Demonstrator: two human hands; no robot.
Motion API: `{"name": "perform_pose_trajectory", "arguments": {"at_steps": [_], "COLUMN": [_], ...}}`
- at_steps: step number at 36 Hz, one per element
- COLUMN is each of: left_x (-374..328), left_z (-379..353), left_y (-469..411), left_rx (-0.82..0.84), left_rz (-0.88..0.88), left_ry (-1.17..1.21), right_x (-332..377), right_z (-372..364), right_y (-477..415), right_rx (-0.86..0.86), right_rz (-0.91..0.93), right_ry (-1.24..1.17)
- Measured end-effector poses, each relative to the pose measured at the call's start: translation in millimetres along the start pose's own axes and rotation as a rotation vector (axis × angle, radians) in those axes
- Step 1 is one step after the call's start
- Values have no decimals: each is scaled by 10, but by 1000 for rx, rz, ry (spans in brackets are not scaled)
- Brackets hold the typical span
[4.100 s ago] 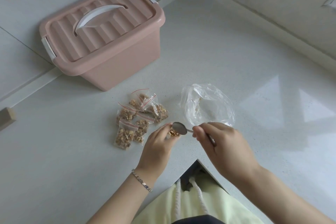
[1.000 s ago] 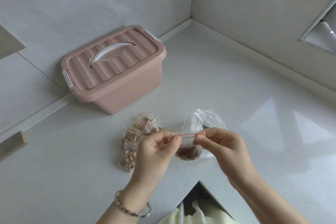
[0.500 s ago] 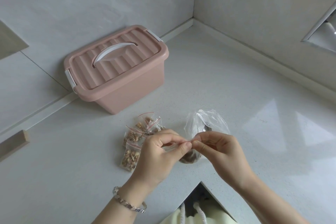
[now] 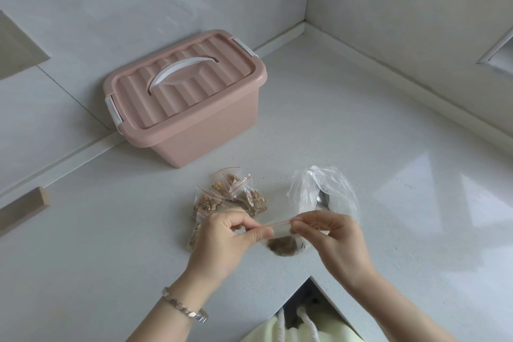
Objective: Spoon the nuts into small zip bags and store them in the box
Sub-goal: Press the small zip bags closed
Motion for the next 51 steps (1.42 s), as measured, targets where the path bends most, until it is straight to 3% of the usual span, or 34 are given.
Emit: {"name": "perform_pose_trajectory", "arguments": {"at_steps": [7,13,17,21,28,36,40,46,51], "left_x": [323,709,975,1119,1081,629,237,-184,-382], "left_z": [13,276,416,434,456,503,406,166,23], "left_y": [6,-249,-454,-564,-527,-294,-224,-165,-140], "left_rx": [-36,-240,-198,-163,-247,-323,-278,-192,-146], "left_rz": [236,330,530,589,516,174,127,282,297], "left_ry": [-246,-433,-366,-235,-179,-159,2,526,696], "right_x": [-375,-652,-721,-701,-629,-384,-161,146,235], "right_z": [-320,-514,-509,-404,-238,-234,-267,-191,-77], "right_y": [-231,-505,-503,-393,-237,-164,-161,-194,-137], "right_rx": [69,136,88,55,57,87,83,152,142], "right_rz": [-74,-189,-166,-89,-44,-24,32,55,62], "right_ry": [230,315,375,398,355,242,113,-140,-298]}}
Point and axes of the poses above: each hand's wrist, its own y-axis away from the middle knuckle, its own z-axis out of the back of the hand, x = y × z, the point moved 1 cm from there along -y, towards the middle knuckle, and after that the axes turned 1 degree about -z, right-handed, at the moved point
